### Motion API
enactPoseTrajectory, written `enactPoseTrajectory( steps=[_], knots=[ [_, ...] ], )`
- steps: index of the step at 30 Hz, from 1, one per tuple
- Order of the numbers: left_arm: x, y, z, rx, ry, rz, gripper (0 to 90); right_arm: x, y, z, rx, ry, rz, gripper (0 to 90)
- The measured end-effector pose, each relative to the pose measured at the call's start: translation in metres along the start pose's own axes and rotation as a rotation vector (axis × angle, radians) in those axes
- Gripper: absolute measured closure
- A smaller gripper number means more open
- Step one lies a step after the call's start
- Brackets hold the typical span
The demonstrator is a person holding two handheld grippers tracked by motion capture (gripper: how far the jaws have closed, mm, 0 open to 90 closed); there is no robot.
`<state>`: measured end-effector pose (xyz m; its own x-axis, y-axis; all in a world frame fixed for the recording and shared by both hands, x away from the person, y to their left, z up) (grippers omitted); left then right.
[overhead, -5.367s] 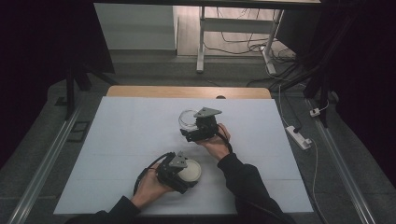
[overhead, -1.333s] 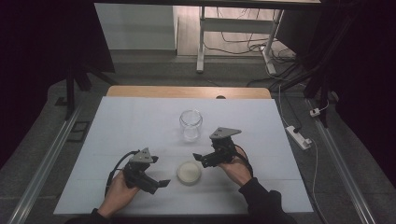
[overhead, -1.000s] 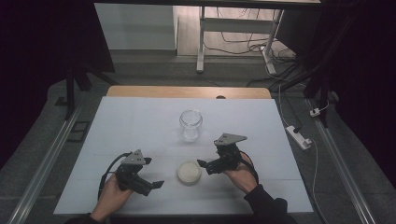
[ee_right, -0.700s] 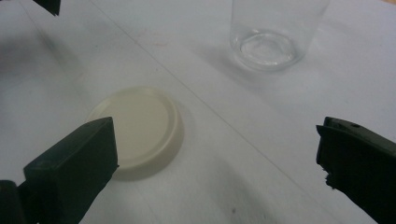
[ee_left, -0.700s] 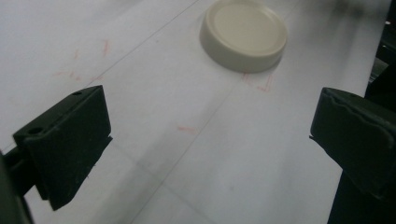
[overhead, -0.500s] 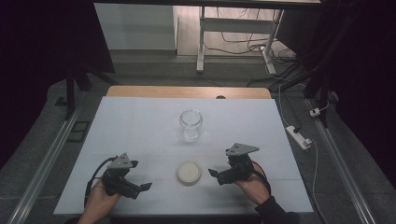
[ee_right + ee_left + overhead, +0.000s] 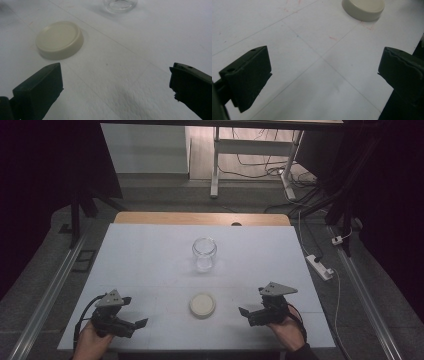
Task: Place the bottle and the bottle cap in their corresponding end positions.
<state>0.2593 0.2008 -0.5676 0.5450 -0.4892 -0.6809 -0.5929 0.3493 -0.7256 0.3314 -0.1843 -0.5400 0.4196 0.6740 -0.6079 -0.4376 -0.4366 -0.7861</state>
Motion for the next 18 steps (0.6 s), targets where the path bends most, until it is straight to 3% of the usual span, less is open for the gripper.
enactPoseTrajectory(
  steps=[18],
  knots=[
    [-0.027,0.035,0.016,-0.076,-0.090,0.014,0.0,-0.051,0.042,-0.013,0.108,0.119,0.004,0.0]
  ],
)
Point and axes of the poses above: each handheld gripper's, and its own axes: x roughly forward along the jaws, y roughly out of its underside, z roughly to its left, the point moved 8 cm from there along x, roughly forward along the jaws, and after that the axes turned 8 degrees about -y, right-handed, at the moved point
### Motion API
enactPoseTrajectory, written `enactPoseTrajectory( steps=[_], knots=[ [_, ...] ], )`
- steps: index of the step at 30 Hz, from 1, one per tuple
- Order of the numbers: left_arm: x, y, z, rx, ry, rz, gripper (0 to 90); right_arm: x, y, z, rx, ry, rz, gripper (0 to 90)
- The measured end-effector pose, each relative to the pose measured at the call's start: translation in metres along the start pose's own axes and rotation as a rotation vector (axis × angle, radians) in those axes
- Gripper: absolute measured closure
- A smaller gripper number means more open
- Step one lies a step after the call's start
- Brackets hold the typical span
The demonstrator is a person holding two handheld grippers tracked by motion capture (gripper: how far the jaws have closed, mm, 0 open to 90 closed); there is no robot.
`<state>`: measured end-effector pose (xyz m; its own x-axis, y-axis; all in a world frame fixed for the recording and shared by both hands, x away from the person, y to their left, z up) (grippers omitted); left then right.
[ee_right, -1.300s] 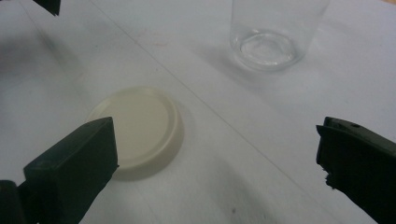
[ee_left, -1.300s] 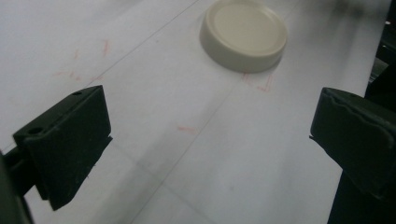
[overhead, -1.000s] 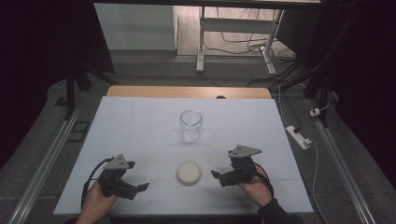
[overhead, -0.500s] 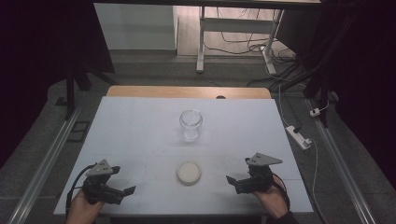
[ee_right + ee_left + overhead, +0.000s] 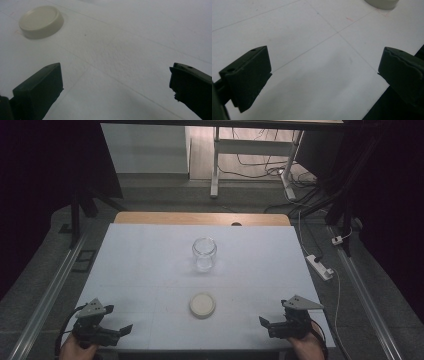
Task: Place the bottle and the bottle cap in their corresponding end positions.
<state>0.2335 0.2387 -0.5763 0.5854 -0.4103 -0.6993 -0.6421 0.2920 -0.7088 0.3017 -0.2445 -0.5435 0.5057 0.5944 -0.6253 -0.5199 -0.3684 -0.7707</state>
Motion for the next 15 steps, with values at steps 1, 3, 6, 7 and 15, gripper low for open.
enactPoseTrajectory(
  steps=[1,3,6,7,15],
  knots=[
    [-0.001,0.002,0.001,-0.002,-0.007,0.002,0.0,-0.002,0.002,-0.001,0.006,0.007,0.003,0.0],
    [-0.003,0.005,0.003,-0.008,-0.017,0.005,0.0,-0.005,0.007,-0.002,0.019,0.016,0.012,0.0],
    [-0.005,0.010,0.005,-0.008,-0.038,0.017,0.0,-0.008,0.016,-0.003,0.025,0.028,0.045,0.0],
    [-0.006,0.011,0.005,-0.011,-0.043,0.021,0.0,-0.009,0.017,-0.003,0.025,0.032,0.046,0.0],
    [-0.007,0.016,0.009,-0.039,-0.067,0.047,0.0,-0.012,0.023,-0.002,0.027,0.034,0.080,0.0]
  ],
)
Point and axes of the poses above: each handheld gripper's, and its own axes: x roughly forward along the jaws, y roughly out of its underside, z roughly to its left, the point moved 8 cm from there along x, roughly forward along the jaws, and after that the axes turned 8 degrees about -y, right-handed, at the moved point
